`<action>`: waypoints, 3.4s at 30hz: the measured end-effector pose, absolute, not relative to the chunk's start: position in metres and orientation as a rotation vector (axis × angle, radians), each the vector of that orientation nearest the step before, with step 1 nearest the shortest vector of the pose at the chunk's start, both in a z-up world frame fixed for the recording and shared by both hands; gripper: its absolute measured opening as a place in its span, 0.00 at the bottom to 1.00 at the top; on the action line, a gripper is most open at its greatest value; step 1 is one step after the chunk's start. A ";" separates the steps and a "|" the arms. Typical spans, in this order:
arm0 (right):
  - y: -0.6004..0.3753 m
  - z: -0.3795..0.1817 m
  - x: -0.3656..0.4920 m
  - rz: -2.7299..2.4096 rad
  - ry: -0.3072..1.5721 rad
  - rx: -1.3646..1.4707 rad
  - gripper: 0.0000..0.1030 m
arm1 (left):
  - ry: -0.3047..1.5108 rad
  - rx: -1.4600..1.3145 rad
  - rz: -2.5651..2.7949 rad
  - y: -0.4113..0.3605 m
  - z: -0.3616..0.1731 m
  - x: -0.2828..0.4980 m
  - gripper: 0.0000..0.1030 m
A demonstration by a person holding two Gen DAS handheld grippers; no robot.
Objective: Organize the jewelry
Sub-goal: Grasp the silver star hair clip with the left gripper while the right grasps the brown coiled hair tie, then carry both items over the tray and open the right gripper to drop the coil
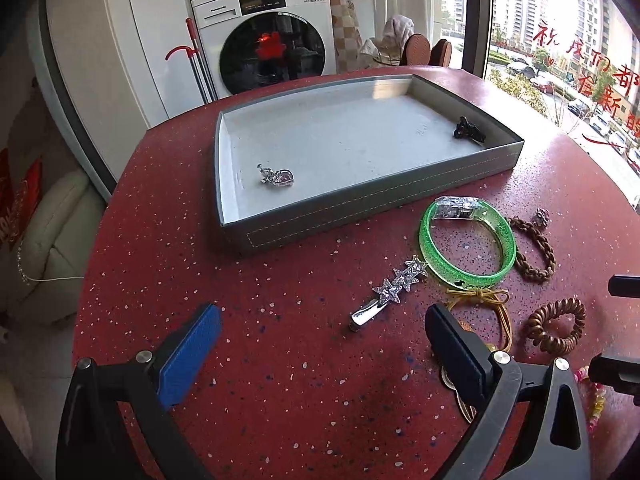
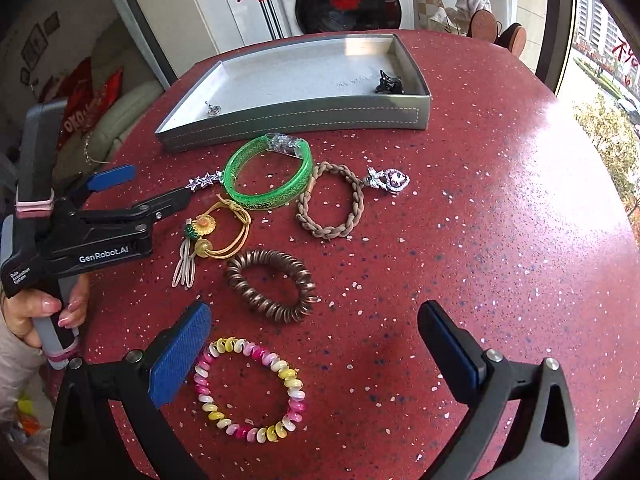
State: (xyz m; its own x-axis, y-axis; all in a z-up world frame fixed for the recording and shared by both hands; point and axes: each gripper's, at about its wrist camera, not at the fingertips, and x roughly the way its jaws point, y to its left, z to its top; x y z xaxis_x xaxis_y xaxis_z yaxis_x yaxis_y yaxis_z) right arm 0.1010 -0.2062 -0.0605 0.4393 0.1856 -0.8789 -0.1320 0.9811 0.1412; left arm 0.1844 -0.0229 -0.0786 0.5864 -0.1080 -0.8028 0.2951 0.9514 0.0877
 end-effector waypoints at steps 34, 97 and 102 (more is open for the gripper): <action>-0.200 -0.065 0.110 0.158 1.103 0.030 0.12 | 0.930 0.317 -0.372 -0.052 -0.083 0.183 0.38; -0.222 -0.057 0.343 0.132 1.009 0.209 0.12 | 0.921 0.150 -0.118 -0.064 -0.069 0.358 0.34; -0.218 -0.062 0.341 0.119 1.028 0.172 0.12 | 0.931 0.205 -0.114 -0.069 -0.076 0.357 0.34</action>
